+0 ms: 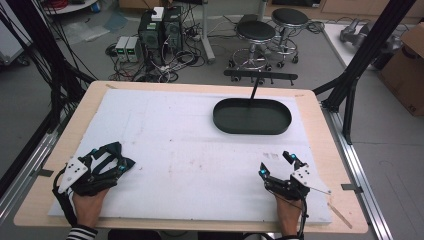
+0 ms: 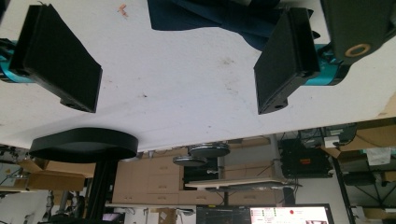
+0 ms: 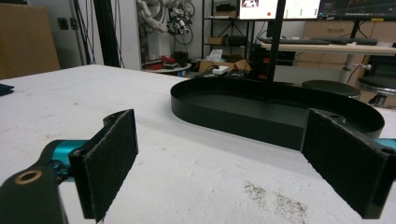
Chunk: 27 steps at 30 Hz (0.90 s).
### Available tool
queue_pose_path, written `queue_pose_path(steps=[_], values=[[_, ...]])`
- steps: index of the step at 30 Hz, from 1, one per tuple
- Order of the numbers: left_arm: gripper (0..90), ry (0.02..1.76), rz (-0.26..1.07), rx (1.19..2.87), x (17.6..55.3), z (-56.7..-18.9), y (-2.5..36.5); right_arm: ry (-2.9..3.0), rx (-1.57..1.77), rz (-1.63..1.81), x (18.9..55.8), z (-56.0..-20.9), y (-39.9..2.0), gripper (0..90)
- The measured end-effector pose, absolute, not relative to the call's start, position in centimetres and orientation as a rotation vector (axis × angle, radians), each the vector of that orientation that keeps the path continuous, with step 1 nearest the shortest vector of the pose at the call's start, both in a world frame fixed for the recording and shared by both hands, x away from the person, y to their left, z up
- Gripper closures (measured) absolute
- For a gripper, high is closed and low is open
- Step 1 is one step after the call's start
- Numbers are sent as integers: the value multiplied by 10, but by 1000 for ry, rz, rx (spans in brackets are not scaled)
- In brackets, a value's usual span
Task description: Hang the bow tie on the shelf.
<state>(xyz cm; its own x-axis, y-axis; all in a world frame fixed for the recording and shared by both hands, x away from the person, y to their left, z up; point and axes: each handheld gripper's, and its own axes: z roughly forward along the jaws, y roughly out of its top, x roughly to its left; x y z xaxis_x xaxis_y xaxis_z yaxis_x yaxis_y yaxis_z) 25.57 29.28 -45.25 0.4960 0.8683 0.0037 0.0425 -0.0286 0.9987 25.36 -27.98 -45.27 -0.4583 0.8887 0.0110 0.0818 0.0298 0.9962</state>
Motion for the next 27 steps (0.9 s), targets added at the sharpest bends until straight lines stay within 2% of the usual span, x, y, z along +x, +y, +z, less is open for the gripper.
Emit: queue_pose_path(steps=[27], values=[[154,850,809,1478,257,-452,291,1622,997,1496,254,-453,-280,102]])
